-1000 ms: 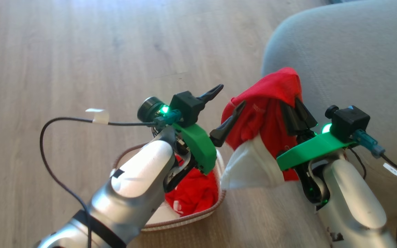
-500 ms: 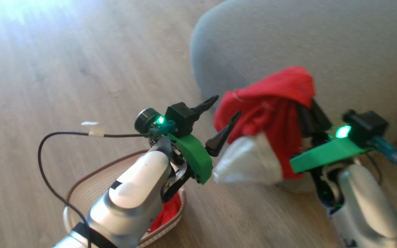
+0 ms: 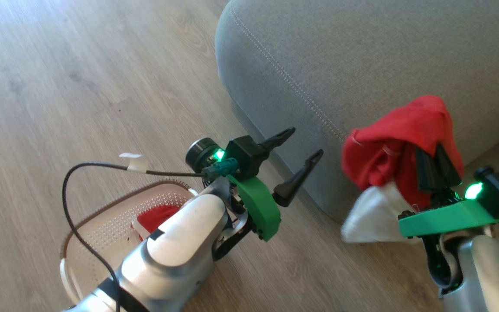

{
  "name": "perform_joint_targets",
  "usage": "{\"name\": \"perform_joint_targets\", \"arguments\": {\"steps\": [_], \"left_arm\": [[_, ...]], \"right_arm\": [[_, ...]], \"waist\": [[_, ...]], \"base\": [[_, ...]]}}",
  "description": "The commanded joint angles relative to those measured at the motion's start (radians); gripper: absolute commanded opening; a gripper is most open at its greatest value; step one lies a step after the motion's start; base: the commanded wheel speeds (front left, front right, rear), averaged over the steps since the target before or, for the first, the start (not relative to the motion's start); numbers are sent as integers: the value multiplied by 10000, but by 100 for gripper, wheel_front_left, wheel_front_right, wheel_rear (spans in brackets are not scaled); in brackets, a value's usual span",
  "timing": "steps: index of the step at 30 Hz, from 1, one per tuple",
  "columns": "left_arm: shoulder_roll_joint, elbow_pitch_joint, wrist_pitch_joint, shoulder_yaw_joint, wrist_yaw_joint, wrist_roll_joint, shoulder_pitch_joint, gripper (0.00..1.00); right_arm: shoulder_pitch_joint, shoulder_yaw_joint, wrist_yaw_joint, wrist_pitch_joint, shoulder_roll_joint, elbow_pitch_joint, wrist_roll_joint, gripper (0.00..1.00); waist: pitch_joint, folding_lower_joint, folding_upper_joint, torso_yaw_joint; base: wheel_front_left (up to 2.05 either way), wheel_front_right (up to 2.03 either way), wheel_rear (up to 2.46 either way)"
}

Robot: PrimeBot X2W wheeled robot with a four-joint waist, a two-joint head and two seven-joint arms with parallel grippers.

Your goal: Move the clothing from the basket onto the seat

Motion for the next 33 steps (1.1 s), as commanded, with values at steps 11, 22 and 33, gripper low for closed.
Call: {"name": "perform_joint_targets", "arguments": {"steps": [11,22,33], "left_arm": [[507,-843,-97,13,-14,323,-542,100],[1424,-1406,-11,98,-14,639,-815,100],[2165,-2358,534,-31,6,857,-1315,100]], "right_arm": [[-2750,25,0,-65,-1598,523,-903,0],[-6643,-443,0,-65,-2662,3193,-1558,0],[-9849,-2224,0,402,-3999,6007,-2290,0]], "waist": [[1456,0,-1,-77],[3043,0,-1,106],[4824,0,-1,1083]], "base": [[0,0,0],[0,0,0],[0,0,0]]}}
